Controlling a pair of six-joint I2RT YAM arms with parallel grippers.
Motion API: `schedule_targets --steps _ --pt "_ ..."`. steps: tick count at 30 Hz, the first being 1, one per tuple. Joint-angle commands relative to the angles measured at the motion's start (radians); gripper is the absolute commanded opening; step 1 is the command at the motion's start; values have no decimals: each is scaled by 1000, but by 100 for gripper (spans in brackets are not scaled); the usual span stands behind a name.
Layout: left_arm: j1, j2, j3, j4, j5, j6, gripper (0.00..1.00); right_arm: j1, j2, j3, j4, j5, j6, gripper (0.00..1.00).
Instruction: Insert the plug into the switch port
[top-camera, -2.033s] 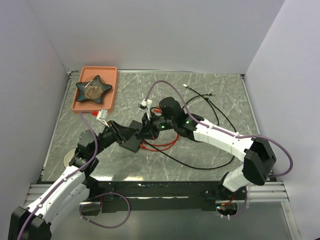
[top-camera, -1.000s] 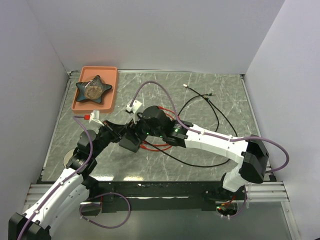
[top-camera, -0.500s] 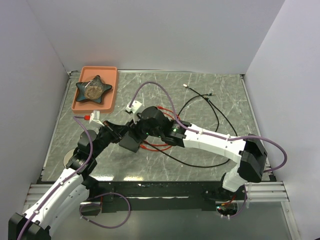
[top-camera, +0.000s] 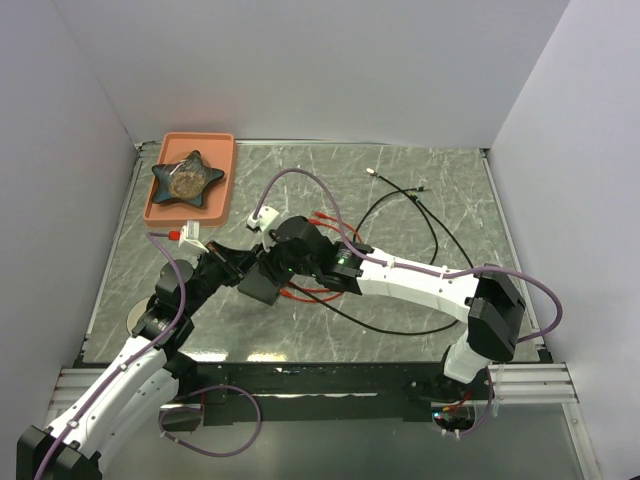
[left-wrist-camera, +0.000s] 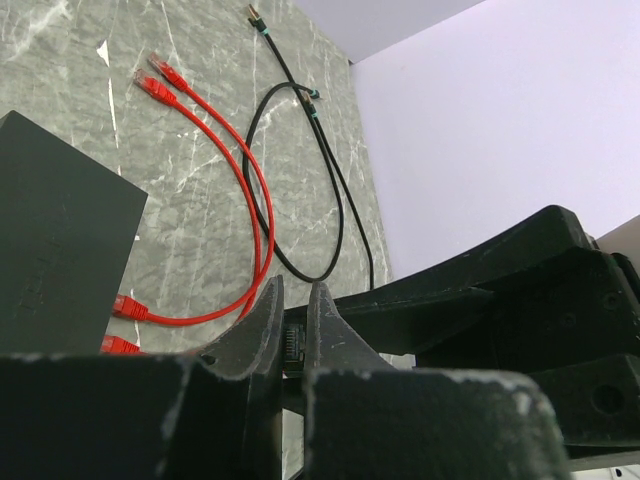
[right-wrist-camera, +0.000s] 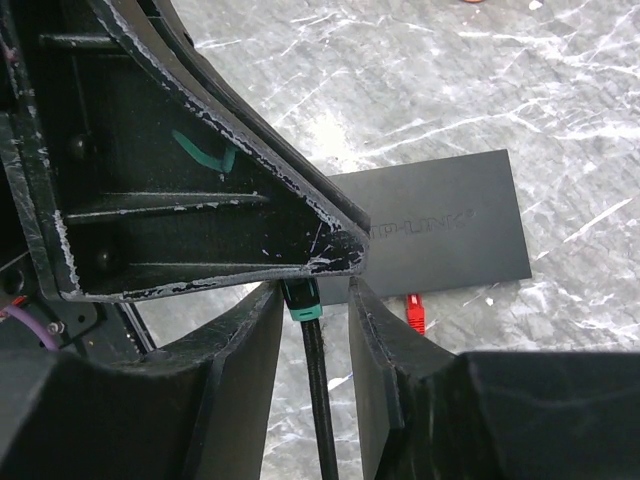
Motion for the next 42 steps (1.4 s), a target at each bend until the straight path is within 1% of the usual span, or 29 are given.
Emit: schedule_targets --steps 1,7,8,9,10,11,13,14,16,19,20,21,22,23,25,27,30,33,35,37,39,42 --pt "1 -4 42 22 -11 -6 1 6 -23 37 37 10 8 40" --pt "1 4 40 24 -12 -3 1 9 -36 32 42 22 8 39" --pt "1 6 40 24 -11 -2 1 9 -36 34 42 25 8 33" --pt "1 7 42 25 -11 -1 1 9 -34 34 41 27 8 32" --pt "1 7 42 24 -8 -1 1 8 -28 37 36 27 8 28" --pt "1 9 43 24 -9 -1 1 9 -28 40 33 28 8 21" --pt "1 12 43 25 -9 0 1 9 -23 42 33 37 11 15" --pt "1 15 42 27 -9 0 1 9 -23 42 31 43 13 8" --pt "1 18 40 28 -9 2 1 9 -28 40 34 60 13 1" --pt "1 27 43 24 -15 8 1 9 -36 34 38 80 8 0" --pt "1 30 45 21 -20 11 3 11 -36 35 33 83 2 0" --pt "1 32 46 11 -20 14 7 9 -36 35 24 83 -1 0" --pt "1 33 49 4 -23 20 37 9 -36 32 22 85 -3 0" --pt "1 33 54 -5 -29 25 59 9 -39 23 21 86 -10 0" --pt "1 32 61 -42 -57 29 85 9 -51 8 21 88 -17 0" --pt "1 24 65 -61 -77 34 92 9 -60 -17 22 93 -23 0" --pt "1 19 68 -85 -107 44 95 9 -71 -46 11 111 -38 0" --pt "1 29 78 -114 -149 67 95 3 -83 -80 1 125 -61 0" --pt "1 41 94 -145 -149 80 96 -15 -89 -116 10 125 -75 0" --pt "1 58 100 -145 -196 97 96 -50 -103 -147 5 96 -75 0" --pt "2 75 103 -169 -212 109 97 -79 -123 -176 17 77 -73 0" --pt "10 124 114 -161 -223 133 98 -150 -131 -234 50 33 -67 0"
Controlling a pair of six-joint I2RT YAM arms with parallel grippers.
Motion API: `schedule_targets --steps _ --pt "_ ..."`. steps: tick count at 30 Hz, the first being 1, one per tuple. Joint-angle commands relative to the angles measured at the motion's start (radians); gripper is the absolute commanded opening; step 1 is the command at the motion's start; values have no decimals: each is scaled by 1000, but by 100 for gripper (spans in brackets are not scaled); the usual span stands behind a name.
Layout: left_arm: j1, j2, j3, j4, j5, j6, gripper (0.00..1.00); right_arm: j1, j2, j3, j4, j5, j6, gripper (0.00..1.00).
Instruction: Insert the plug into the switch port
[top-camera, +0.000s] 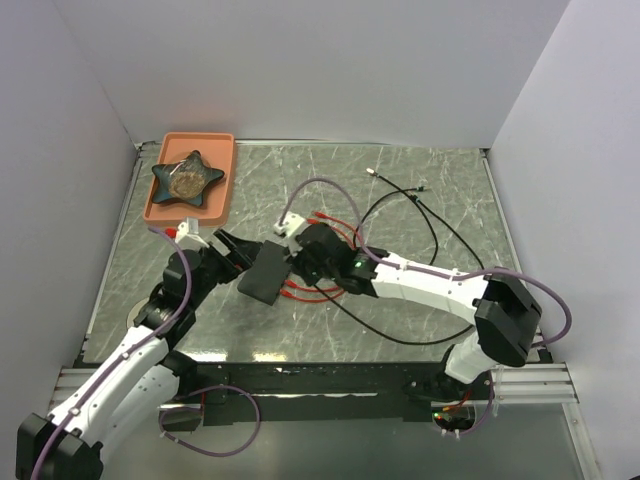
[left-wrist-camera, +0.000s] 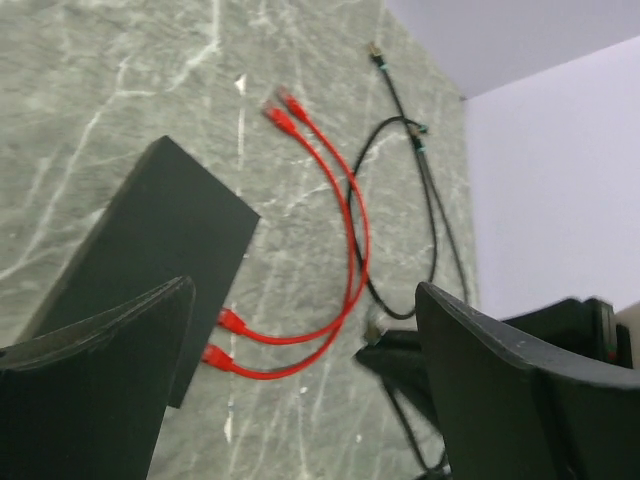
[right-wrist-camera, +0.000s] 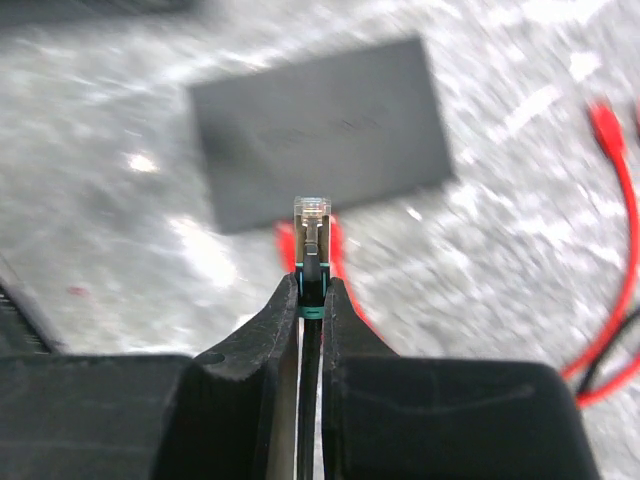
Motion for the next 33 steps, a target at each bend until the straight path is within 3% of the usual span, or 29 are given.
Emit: schedule_targets --steps 1,5,13,33 --pt "12 80 59 -9 -35 58 98 -91 -48 -46 43 -40 -14 0" --pt "53 212 102 33 35 110 98 -155 38 2 -18 -23 -9 0" --pt "161 494 126 172 171 172 96 -163 206 127 -119 -17 -18 0" --pt "181 743 112 376 318 233 89 -126 403 204 -173 -29 -83 0"
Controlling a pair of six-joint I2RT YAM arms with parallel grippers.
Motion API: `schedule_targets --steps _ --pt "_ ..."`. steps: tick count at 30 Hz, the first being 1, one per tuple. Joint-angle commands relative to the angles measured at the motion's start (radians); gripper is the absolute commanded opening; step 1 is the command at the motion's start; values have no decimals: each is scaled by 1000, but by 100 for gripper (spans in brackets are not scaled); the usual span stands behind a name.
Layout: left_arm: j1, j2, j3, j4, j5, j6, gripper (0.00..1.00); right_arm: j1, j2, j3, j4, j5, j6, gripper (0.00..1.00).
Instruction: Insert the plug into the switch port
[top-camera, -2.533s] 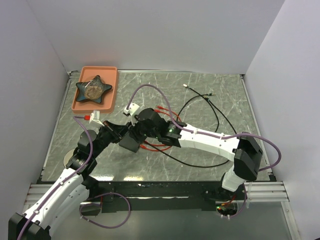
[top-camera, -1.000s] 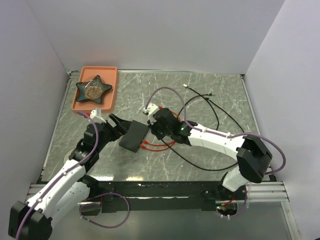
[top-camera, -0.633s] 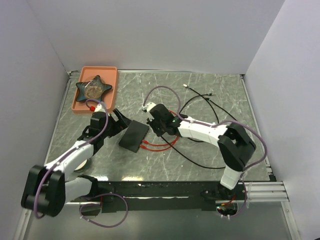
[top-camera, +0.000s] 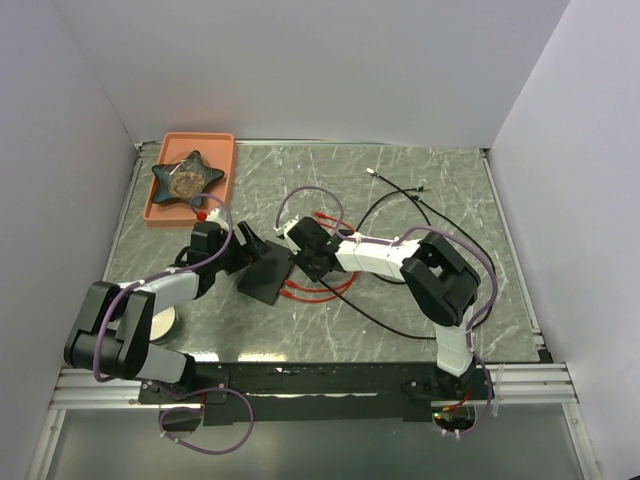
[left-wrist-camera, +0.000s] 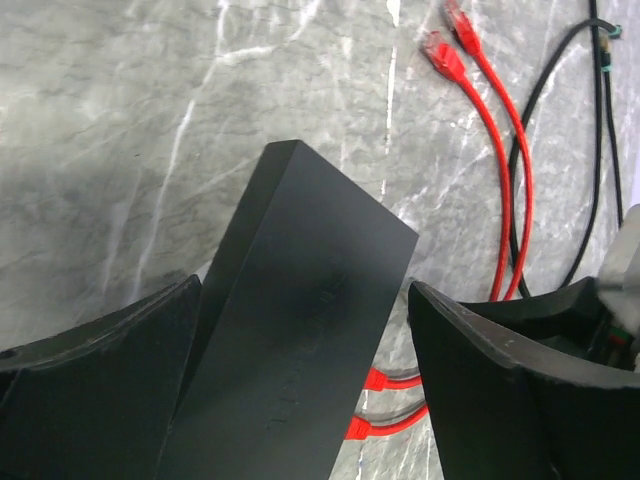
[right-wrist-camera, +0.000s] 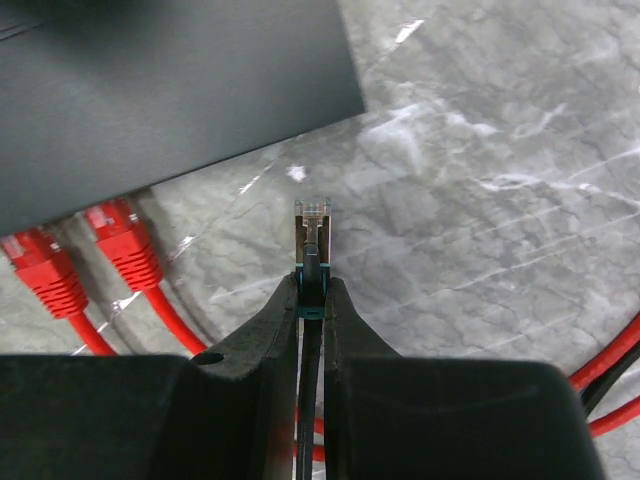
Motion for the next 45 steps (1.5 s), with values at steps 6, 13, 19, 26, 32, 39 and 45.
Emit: schedule_targets --steps 6,13,19,26,32,39,45 --pt "3 35 -7 107 47 17 87 46 35 91 -36 -19 -28 0" --pt "4 20 -27 93 22 17 85 71 70 148 -103 14 -31 0" --pt "4 14 -41 96 24 13 84 75 78 163 -125 14 -37 0" --pt "4 26 -43 108 41 19 81 80 96 191 -132 17 -38 0" --pt "3 40 -43 116 48 22 79 85 93 205 -131 -6 -37 0" --pt "4 51 -41 121 54 23 78 92 111 225 -139 1 -38 0" --pt "3 64 -41 128 67 30 77 94 94 226 -116 1 -37 0"
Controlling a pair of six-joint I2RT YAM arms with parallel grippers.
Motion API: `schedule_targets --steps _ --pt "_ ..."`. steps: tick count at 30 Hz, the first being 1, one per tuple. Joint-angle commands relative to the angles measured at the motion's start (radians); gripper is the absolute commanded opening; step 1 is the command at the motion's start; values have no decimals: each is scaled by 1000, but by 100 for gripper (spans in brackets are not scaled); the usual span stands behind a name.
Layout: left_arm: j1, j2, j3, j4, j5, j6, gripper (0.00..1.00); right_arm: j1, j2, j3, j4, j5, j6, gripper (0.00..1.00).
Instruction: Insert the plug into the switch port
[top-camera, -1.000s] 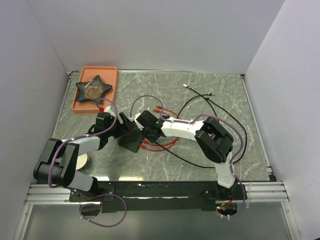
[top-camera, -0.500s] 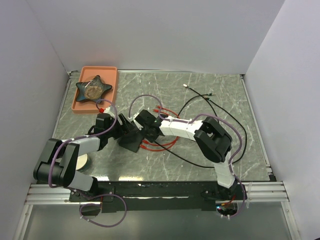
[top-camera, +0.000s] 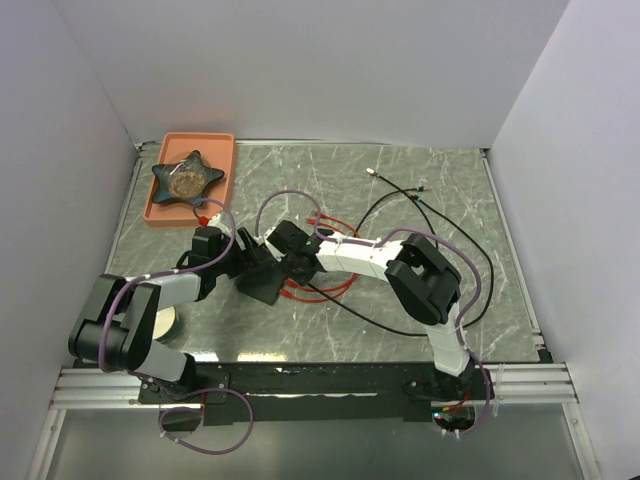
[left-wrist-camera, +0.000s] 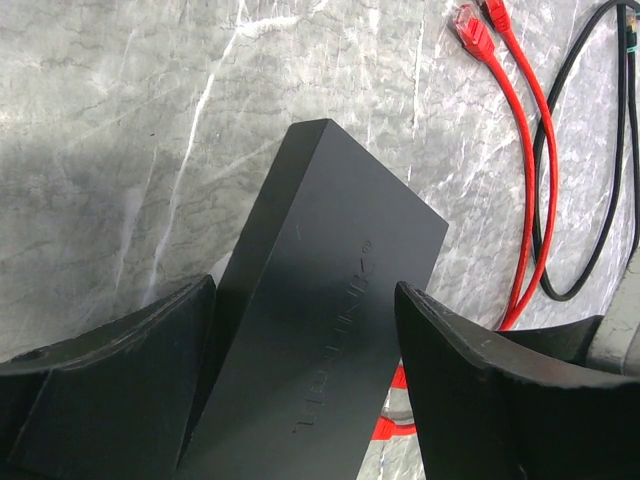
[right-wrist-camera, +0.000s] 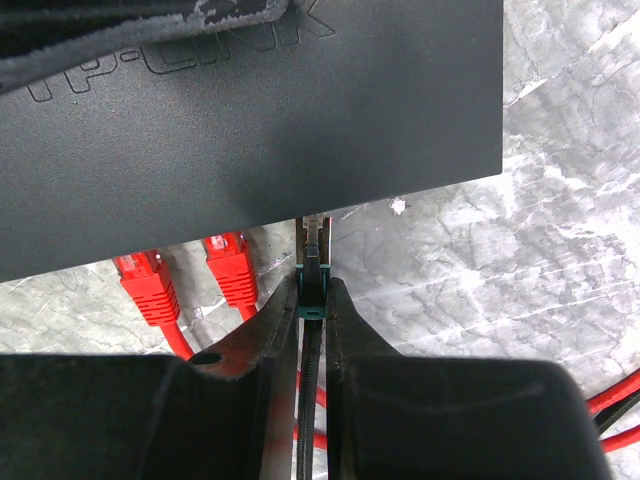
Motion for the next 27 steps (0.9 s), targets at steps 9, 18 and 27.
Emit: schedule_targets --steps 9,18,27 --pt "0 24 -5 67 60 30 76 21 -19 59 73 -35 -5 0" --pt "0 27 -10 82 76 43 74 27 -50 25 136 -38 -19 0" --pt "0 37 -19 127 136 63 71 29 -33 -9 234 -84 -48 0"
